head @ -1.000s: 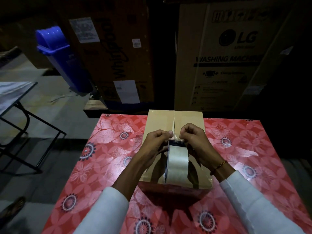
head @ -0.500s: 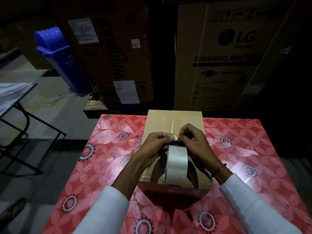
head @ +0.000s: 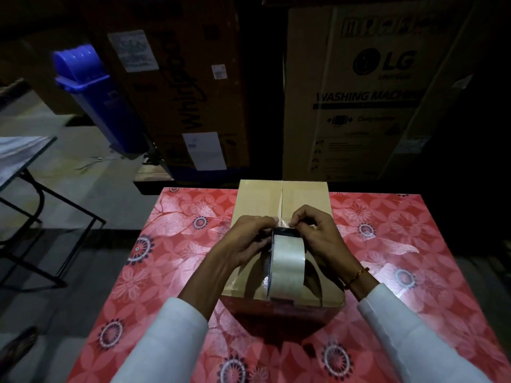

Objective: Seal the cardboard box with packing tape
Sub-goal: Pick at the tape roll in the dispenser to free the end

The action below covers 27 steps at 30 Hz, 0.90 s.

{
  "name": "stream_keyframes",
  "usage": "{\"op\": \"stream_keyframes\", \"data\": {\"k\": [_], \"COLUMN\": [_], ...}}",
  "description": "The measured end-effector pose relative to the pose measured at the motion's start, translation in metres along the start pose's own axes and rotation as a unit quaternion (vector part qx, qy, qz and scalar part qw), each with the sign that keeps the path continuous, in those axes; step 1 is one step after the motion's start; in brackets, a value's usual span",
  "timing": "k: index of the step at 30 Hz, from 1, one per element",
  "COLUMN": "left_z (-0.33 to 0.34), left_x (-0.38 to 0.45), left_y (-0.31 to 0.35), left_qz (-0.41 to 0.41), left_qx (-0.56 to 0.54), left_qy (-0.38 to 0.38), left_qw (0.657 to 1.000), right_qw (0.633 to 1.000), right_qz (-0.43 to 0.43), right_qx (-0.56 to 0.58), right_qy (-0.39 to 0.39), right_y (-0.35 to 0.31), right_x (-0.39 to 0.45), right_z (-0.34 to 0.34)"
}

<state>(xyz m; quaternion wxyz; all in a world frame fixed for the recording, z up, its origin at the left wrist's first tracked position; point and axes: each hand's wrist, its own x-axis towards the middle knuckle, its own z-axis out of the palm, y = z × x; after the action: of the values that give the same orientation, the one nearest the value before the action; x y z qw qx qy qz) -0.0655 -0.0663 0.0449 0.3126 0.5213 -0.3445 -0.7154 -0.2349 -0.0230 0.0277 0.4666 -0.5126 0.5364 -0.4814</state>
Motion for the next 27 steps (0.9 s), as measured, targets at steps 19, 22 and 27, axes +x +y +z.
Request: {"op": "stream_keyframes", "data": {"k": [19, 22, 27], "left_z": [0.013, 0.014, 0.013], "left_x": [0.003, 0.002, 0.005], "left_y": [0.004, 0.004, 0.004], "left_qz": [0.039, 0.041, 0.046], "left_qx": [0.138, 0.134, 0.139], "left_qy": [0.015, 0.015, 0.022], "left_qw": [0.990, 0.990, 0.989], "right_qw": [1.000, 1.000, 0.998], "right_qz": [0.010, 0.013, 0.023], "right_qx": [0.023, 0.019, 0.011], "right_qy": [-0.003, -0.015, -0.064], "right_y": [0.005, 0.004, 0.001], "right_x": [0.004, 0.005, 0.011], "right_z": [-0.004, -0.006, -0.016]}}
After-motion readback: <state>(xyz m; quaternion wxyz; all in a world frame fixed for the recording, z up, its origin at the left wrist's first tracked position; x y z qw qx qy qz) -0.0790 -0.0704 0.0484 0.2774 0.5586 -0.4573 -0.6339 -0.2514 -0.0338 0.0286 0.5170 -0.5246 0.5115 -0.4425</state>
